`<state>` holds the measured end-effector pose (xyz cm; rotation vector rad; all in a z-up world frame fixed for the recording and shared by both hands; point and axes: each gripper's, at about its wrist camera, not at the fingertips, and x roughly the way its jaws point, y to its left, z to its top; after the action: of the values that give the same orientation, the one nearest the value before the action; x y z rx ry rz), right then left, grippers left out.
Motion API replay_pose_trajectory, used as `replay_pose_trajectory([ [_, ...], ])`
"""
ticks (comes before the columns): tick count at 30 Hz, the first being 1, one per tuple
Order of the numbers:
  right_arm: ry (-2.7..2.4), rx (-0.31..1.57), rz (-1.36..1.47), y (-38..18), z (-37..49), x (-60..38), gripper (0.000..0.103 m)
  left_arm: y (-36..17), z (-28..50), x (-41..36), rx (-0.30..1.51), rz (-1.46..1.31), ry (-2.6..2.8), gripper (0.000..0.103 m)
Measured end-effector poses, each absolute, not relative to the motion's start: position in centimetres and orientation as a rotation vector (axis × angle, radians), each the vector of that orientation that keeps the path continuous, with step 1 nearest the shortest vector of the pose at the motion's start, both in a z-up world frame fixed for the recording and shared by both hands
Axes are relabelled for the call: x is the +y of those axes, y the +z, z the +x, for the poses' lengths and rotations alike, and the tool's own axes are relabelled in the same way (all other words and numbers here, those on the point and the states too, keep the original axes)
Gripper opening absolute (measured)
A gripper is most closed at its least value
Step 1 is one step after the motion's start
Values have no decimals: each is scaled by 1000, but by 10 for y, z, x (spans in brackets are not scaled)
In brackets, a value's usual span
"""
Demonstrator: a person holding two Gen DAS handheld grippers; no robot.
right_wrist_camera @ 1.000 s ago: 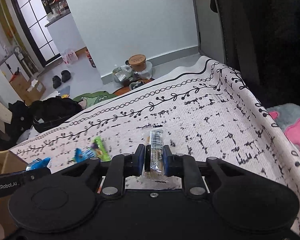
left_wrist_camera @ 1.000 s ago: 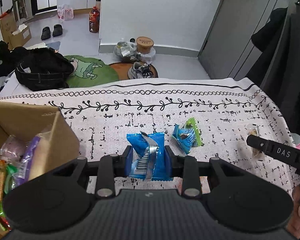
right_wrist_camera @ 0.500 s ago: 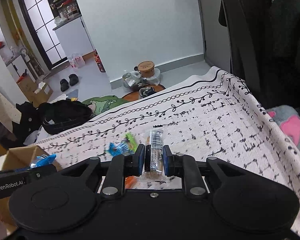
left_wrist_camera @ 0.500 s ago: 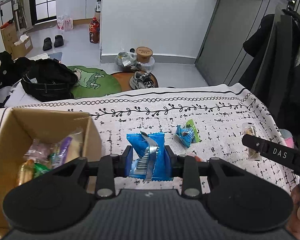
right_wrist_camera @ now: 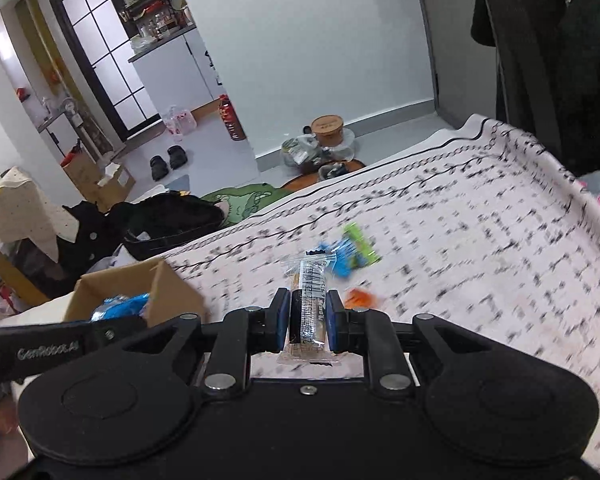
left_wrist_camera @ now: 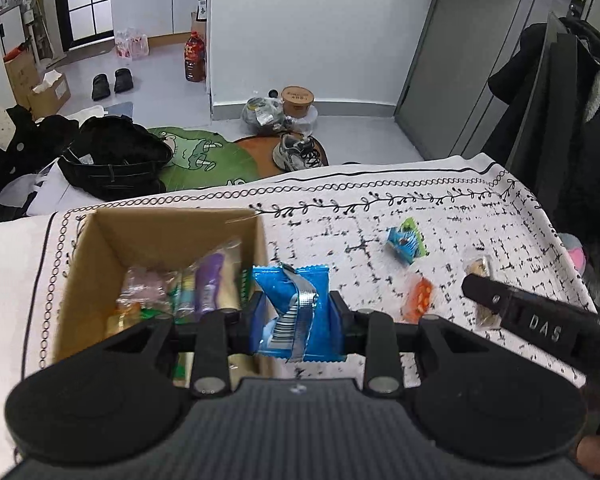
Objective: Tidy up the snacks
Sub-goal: 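Carry blue candy in left tool while right tool carries clear bar to box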
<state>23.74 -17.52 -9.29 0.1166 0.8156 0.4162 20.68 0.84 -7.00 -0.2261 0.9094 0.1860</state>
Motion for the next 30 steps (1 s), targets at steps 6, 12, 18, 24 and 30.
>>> replay_pose_trajectory([
  [6, 436, 813, 116, -87, 219, -153, 19, -63, 191, 25, 922, -204, 179, 32],
  [12, 464, 807, 134, -81, 199, -132, 19, -55, 173, 37, 942, -194, 166, 32],
  [18, 475, 819, 149, -81, 184, -114, 19, -55, 161, 56, 962, -226, 174, 32],
  [24, 500, 829, 148, -78, 174, -94, 19, -61, 148, 76, 1005, -269, 193, 32],
  [30, 520, 839, 154, -79, 167, -82, 19, -66, 146, 93, 1045, -314, 233, 35],
])
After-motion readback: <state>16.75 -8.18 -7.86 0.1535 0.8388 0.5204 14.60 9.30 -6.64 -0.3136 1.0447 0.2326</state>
